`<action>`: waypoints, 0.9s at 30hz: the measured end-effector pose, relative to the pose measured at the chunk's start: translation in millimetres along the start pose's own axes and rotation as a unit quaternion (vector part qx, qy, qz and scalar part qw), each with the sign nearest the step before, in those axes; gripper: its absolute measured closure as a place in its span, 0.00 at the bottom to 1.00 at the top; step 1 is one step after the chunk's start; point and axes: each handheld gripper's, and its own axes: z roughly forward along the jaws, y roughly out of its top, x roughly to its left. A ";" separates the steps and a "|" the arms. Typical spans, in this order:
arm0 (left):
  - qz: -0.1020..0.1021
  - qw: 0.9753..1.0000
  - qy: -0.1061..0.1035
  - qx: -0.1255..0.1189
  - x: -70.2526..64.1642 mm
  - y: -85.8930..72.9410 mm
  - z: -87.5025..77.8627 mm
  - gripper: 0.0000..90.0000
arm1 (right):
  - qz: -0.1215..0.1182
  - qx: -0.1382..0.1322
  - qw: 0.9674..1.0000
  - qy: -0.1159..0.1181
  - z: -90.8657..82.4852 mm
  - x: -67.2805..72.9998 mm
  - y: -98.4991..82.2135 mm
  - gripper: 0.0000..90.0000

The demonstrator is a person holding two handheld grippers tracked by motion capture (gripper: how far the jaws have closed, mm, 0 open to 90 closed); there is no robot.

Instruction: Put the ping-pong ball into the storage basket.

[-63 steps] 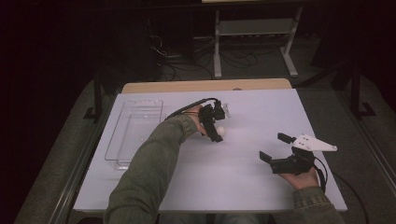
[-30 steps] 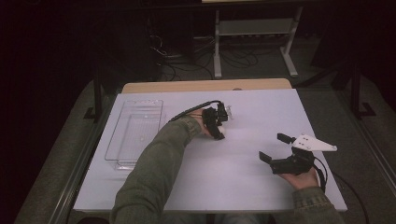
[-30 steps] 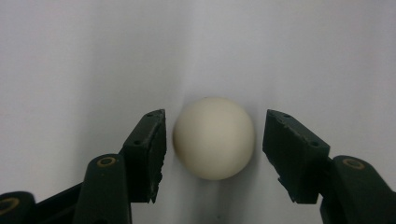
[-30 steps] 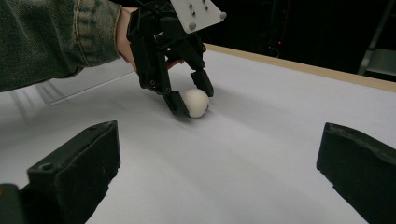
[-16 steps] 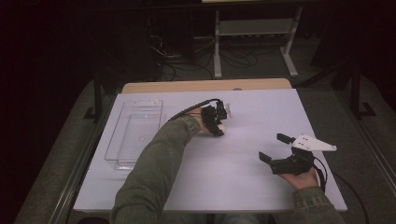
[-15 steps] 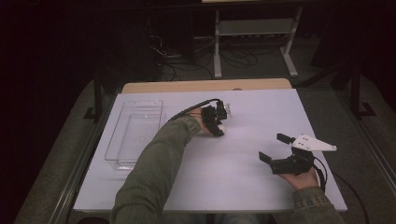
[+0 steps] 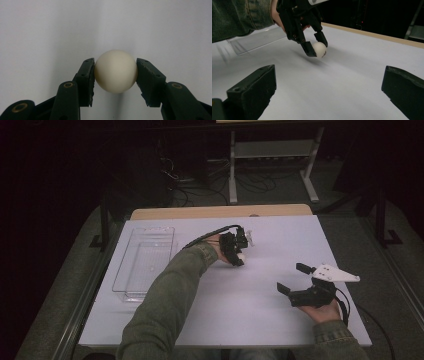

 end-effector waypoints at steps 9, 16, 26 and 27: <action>-0.001 1.000 0.018 -0.003 -1.4 -1.3 -14.5 0.56 | 0.002 0.001 1.000 -0.002 0.0 -0.3 -0.3 0.00; 0.002 1.000 0.021 -0.002 -3.7 -1.5 -21.2 0.56 | 0.001 0.002 1.000 0.000 1.2 0.0 -0.3 0.00; 0.006 1.000 0.021 -0.002 -7.1 -4.4 -37.6 0.56 | 0.002 0.004 1.000 0.001 1.4 0.1 -1.0 0.00; 0.003 1.000 0.019 -0.007 -7.6 -5.0 -40.4 0.56 | 0.001 0.004 1.000 0.001 1.4 0.4 -0.8 0.00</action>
